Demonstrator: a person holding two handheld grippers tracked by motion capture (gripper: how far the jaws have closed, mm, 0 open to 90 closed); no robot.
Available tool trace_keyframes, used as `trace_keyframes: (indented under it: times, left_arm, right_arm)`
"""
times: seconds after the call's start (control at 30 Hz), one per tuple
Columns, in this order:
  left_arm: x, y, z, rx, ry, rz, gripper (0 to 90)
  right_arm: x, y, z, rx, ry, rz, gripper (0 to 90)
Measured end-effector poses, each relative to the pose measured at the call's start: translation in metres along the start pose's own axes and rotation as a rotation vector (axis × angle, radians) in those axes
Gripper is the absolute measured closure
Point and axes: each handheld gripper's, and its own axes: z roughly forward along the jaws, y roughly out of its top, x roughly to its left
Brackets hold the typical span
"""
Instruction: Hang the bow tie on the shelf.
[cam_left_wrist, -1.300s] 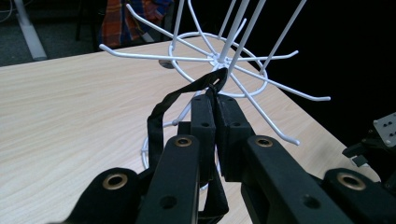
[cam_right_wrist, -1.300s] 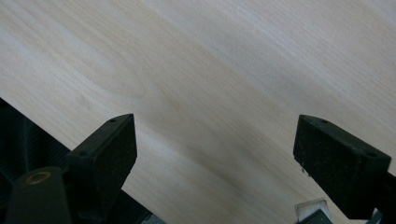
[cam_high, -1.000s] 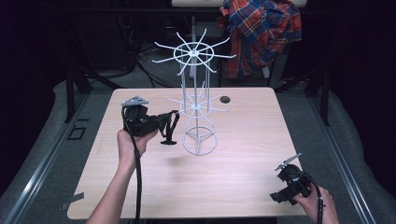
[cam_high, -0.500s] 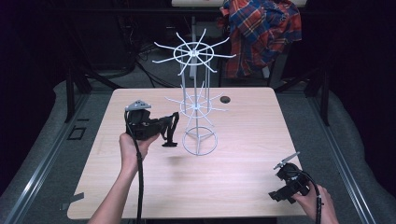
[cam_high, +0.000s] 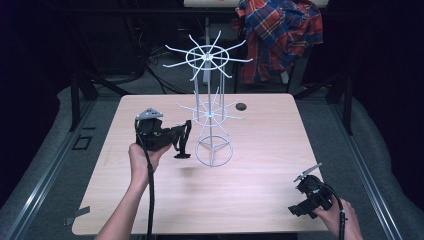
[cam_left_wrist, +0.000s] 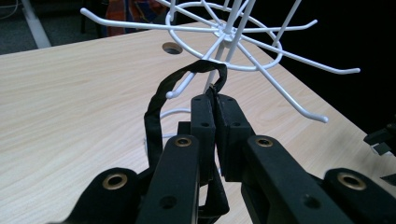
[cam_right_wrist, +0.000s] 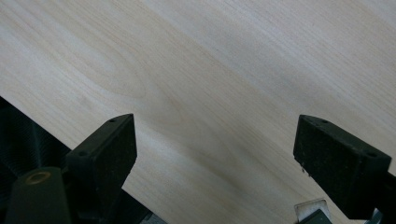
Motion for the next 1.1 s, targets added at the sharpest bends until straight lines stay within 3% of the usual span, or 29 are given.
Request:
trace_keyframes:
  times: [0.6, 0.63, 0.77, 1.1]
  left_arm:
    - [0.007, -0.007, 0.001, 0.01, 0.028, -0.024, 86.5]
    - [0.008, -0.008, 0.002, 0.013, 0.027, -0.024, 86.5]
    - [0.01, -0.01, 0.004, 0.018, 0.027, -0.038, 86.5]
    - [0.009, -0.012, 0.007, 0.04, 0.028, -0.044, 85.0]
  right_arm:
    - [0.001, 0.002, 0.001, 0.008, -0.005, -0.015, 12.8]
    - [0.001, 0.002, -0.001, 0.015, -0.027, -0.015, 12.8]
    - [0.002, 0.003, 0.001, 0.002, 0.001, -0.014, 12.8]
    - [0.002, 0.004, 0.001, 0.011, -0.01, -0.022, 12.7]
